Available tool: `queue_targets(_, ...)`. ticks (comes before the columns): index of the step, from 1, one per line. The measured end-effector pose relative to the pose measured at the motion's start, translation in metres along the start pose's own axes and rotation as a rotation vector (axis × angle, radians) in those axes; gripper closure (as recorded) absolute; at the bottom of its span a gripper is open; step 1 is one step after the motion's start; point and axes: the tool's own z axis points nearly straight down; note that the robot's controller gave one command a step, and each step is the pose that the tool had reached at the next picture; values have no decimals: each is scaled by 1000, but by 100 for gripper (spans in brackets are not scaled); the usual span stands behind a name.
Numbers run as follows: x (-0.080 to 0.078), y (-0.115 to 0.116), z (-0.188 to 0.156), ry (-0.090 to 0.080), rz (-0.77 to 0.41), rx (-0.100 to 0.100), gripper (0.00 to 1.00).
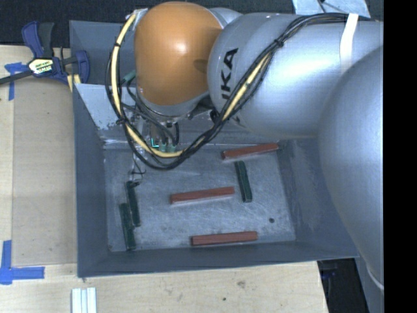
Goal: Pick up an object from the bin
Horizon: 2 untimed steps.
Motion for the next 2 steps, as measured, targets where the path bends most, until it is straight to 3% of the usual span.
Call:
queue_targets(1, -2, -2, -6, -9, 4, -2, 0)
queue_targets(2, 44, -7, 86, 2, -525, 1, 0)
